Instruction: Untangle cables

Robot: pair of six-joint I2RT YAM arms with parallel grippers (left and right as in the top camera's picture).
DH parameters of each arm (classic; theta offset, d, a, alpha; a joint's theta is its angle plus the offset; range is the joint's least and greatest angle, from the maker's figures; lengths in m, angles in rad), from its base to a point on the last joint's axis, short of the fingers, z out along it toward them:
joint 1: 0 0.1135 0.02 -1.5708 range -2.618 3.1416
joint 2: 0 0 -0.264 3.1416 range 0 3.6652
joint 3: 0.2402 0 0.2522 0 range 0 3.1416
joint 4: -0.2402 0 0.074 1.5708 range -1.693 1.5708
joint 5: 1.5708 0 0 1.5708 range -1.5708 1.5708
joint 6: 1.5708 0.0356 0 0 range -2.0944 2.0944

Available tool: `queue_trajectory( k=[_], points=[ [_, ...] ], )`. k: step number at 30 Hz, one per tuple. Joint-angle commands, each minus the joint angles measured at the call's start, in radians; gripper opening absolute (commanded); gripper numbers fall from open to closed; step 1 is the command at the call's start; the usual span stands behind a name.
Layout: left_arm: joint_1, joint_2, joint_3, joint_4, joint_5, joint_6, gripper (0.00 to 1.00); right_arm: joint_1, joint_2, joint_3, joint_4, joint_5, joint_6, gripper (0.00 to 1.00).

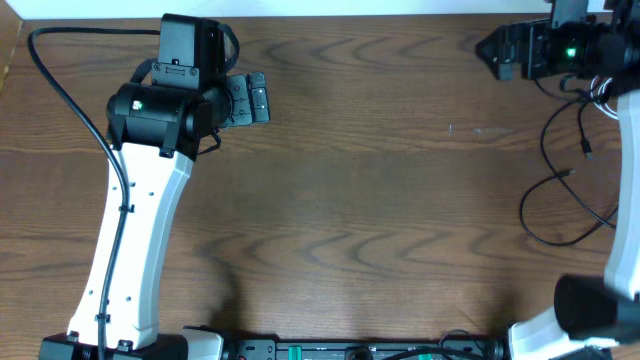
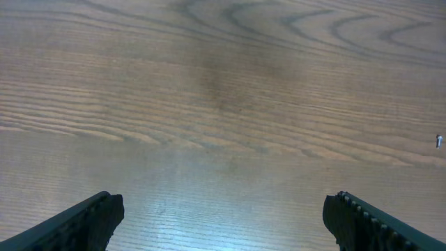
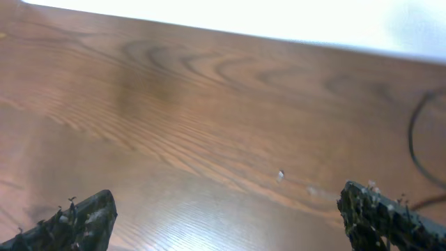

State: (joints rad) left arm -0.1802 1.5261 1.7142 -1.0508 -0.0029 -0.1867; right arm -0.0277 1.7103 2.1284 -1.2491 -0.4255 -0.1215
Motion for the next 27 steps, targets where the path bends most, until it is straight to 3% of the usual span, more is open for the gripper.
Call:
queue_trajectory(
  k=[1,11,21,27],
  points=[
    [0.003,0.006,-0.008,-0.003,-0.006,-0.002,0.98,0.046,-0.039,0.018,-0.006,0.031,-0.014,0.99],
    [0.003,0.006,-0.008,-0.003,-0.006,-0.002,0.98,0.064,-0.042,0.016,-0.152,0.05,-0.033,0.99],
    [0.003,0.006,-0.008,-0.003,-0.006,-0.002,0.98,0.073,-0.036,0.013,-0.157,0.055,-0.041,0.99],
    [0.003,0.006,-0.008,-0.003,-0.006,-0.002,0.98,0.085,-0.11,-0.144,0.032,0.094,-0.109,0.99]
  ],
)
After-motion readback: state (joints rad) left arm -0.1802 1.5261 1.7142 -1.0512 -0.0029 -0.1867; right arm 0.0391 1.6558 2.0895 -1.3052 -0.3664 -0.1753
